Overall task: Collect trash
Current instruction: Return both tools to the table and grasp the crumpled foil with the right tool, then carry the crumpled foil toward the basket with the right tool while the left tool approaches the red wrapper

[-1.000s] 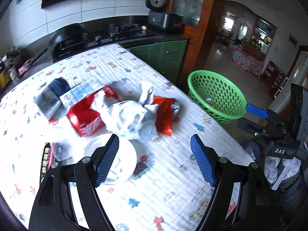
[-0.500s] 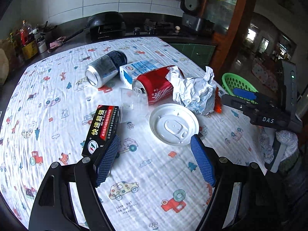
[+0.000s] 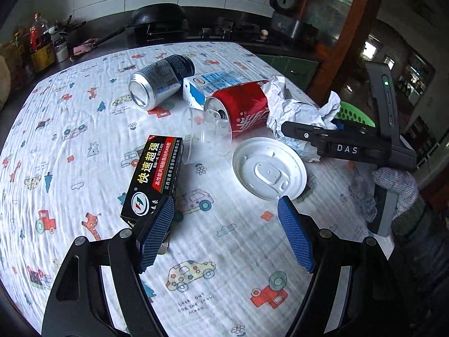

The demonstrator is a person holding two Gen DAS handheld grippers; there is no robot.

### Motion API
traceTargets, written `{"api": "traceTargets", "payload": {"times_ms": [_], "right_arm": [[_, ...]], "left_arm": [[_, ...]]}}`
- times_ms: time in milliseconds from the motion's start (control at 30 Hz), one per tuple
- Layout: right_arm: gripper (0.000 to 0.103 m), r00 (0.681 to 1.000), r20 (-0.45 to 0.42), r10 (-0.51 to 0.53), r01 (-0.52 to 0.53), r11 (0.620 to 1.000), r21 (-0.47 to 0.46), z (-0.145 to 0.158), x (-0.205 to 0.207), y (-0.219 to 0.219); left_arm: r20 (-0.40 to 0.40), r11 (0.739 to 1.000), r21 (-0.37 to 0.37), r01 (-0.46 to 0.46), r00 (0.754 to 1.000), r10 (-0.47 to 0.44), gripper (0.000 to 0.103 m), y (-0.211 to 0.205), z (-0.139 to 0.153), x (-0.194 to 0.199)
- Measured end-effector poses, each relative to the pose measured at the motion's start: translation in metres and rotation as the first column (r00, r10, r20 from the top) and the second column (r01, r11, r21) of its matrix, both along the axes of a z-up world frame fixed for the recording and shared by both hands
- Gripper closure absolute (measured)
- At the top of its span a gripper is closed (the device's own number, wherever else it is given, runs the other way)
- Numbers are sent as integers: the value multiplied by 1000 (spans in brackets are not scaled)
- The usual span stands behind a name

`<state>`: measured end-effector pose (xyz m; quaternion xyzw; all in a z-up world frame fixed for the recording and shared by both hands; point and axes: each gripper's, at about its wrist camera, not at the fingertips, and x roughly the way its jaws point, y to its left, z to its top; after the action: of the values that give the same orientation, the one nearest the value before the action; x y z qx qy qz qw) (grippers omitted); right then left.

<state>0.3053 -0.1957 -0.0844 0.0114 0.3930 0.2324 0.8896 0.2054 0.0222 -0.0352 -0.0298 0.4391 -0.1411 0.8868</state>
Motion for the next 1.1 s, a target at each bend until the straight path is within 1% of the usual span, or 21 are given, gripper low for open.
{"api": "traceTargets", "payload": {"times_ms": [33,100,133,200,300,433,667,733,933,1000,1100], "right_arm": [[27,1000,-6,3,-3,1000,4,-1,1,1],[40,1000,-22,12,-11,1000,23,-2,1,1],[41,1000,-25,16,-15,999,33,-2,-1,0],[48,999,-29,27,-25,999,47,0,-3,0],[56,999,-18,37,-36,997,62,6,-11,0],[60,999,0,42,-42,995,90,15,-22,-4],[60,998,40,39,-46,981,190,44,-49,-29],[60,998,60,30,-41,979,201,54,-56,-38],[60,992,118,-44,19,979,205,78,-73,-77],[60,989,125,-79,52,978,203,80,-76,-94],[60,985,119,-128,103,975,197,78,-76,-119]], "left_arm": [[-2,1000,0,0,1000,0,27,0,0,0],[-6,1000,2,-1,1000,1,27,-1,-1,2],[-7,1000,1,0,1000,0,27,-1,-1,2],[-4,1000,0,5,1000,-5,27,-2,0,2],[2,1000,-4,13,1000,-13,27,-6,2,2],[8,1000,-3,26,1000,-26,27,-12,5,3],[21,997,-14,75,997,-75,27,-35,11,6],[25,995,-17,101,995,-101,27,-46,12,9],[29,981,-9,194,981,-194,27,-88,13,24],[18,975,-11,222,975,-222,27,-103,11,33],[15,967,10,254,967,-254,27,-125,7,48]]}}
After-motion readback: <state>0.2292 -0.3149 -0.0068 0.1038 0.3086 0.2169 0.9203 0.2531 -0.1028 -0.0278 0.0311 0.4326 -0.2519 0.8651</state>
